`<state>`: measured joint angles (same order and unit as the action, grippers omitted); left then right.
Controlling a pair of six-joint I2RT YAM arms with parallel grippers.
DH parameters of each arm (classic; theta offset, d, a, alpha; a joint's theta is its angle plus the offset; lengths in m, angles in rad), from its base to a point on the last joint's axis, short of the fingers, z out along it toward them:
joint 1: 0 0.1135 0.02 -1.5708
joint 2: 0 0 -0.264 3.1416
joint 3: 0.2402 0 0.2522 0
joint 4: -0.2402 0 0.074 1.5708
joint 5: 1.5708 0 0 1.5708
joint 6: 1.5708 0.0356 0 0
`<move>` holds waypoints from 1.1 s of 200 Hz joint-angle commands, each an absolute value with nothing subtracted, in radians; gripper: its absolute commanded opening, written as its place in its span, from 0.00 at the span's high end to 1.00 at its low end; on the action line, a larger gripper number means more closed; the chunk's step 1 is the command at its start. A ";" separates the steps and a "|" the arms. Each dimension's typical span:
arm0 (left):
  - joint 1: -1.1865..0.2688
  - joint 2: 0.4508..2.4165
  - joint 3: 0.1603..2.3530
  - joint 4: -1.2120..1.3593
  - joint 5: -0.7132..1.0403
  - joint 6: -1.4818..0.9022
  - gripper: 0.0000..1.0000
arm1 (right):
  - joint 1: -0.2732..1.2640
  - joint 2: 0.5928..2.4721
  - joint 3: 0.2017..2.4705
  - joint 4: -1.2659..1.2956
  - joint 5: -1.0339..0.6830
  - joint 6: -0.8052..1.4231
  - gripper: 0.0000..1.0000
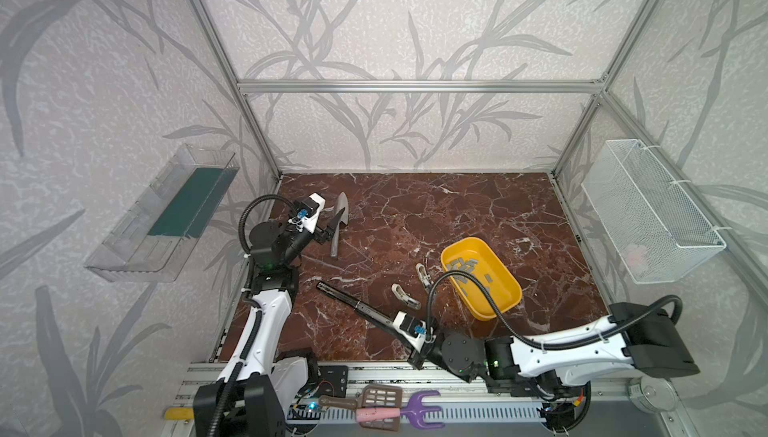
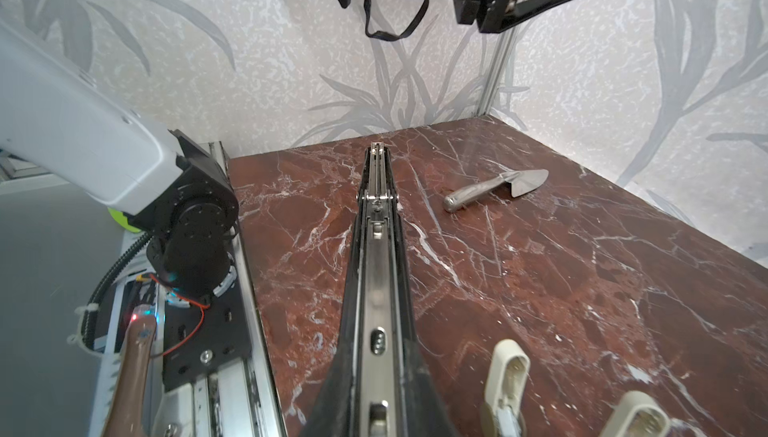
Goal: Load the staples into the stapler
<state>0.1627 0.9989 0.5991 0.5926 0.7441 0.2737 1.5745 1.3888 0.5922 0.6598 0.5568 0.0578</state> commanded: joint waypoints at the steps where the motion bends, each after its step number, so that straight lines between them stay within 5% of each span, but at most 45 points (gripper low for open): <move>1: 0.158 0.980 0.617 0.615 0.636 0.154 0.02 | 1.574 1.520 0.651 0.889 0.733 0.121 1.00; 35: 0.155 0.960 0.624 0.630 0.500 0.018 0.01 | 1.566 1.724 0.699 0.981 0.746 0.181 1.00; 122: 0.151 0.988 0.639 0.604 0.615 0.084 0.01 | 1.543 1.880 0.698 1.025 0.965 0.249 1.00; 156: 0.150 0.992 0.656 0.571 0.593 0.088 0.01 | 1.574 1.883 0.752 0.841 1.019 0.376 1.00; 185: 0.150 0.971 0.662 0.526 0.505 0.093 0.01 | 1.587 1.910 0.944 0.314 1.058 0.732 1.00; 220: 0.149 0.952 0.629 0.588 0.460 0.068 0.01 | 1.527 1.965 0.943 0.370 0.951 0.773 1.00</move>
<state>0.1516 0.9783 0.6331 0.5407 0.5091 0.0929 1.5703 1.9263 0.9413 0.4557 0.9592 0.6258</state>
